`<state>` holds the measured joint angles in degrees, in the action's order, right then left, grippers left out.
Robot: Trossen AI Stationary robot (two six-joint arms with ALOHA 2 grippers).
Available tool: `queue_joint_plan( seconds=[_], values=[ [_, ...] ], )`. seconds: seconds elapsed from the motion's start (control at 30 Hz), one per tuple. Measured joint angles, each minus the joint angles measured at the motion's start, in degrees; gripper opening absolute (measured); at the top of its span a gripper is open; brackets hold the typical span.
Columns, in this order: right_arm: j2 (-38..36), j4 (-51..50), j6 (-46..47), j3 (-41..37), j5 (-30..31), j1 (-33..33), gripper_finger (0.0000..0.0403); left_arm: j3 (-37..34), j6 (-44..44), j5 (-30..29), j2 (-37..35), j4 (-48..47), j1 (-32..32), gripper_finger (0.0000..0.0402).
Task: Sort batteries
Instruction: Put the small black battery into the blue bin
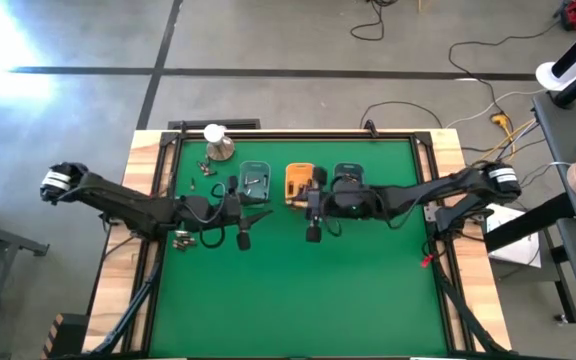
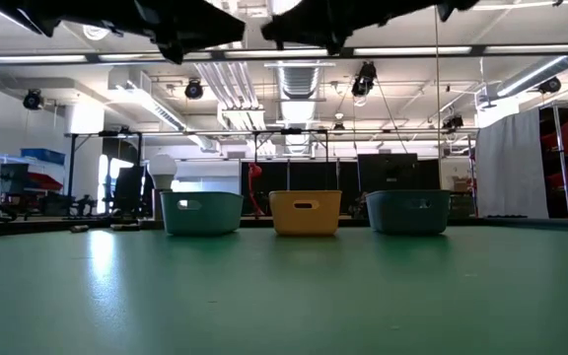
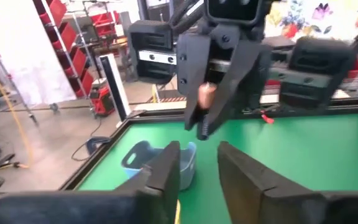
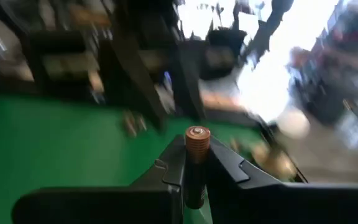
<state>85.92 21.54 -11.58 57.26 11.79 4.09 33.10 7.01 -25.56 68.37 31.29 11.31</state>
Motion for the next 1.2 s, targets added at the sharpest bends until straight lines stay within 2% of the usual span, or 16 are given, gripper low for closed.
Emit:
queue_joint_plan(
  seconds=[0.1,0.27,0.37,0.43,0.5,0.6,0.73,0.83,1.2],
  values=[
    [-2.67,-19.38,0.72,3.54,2.91,-1.88,0.0027,0.0,-0.13,-1.39,-4.05,-6.87,0.0,0.0122],
    [-2.28,-54.32,8.02,10.88,3.27,-8.95,0.0027,-0.71,-1.75,-2.29,-7.69,-14.56,0.0,0.0153],
    [-0.37,-67.29,11.7,11.53,3.09,-14.92,0.0027,-1.7,-2.87,-1.97,-7.43,-15.2,0.02,0.0157],
    [0.52,-72.01,12.41,11.18,1.54,-19.12,0.0027,-1.74,-2.95,-1.5,-6.86,-15.22,0.02,0.0157],
    [1.25,-73.88,12.19,10.09,0.27,-22.96,0.0028,-1.65,-3.02,-1.47,-6.47,-15.24,0.03,0.0157],
    [2.47,-71.57,10.73,8.2,-2.02,-27.69,0.0036,-1.01,-3.04,-1.34,-6.27,-14.99,0.11,0.0158],
    [4.62,-66.91,9.12,5.98,-8.96,-31.61,0.0033,-0.89,-3.04,-1.33,-6.4,-15.37,0.11,0.0158],
    [6.3,-65.56,8.97,5.13,-11.86,-32.29,0.003,-0.89,-3.03,-1.33,-6.53,-16.29,0.11,0.0158],
    [10.81,-62.64,9.13,4.93,-12.28,-32.27,0.0033,-0.89,-3.48,-1.38,-6.54,-17.36,0.11,0.0158]
  ],
)
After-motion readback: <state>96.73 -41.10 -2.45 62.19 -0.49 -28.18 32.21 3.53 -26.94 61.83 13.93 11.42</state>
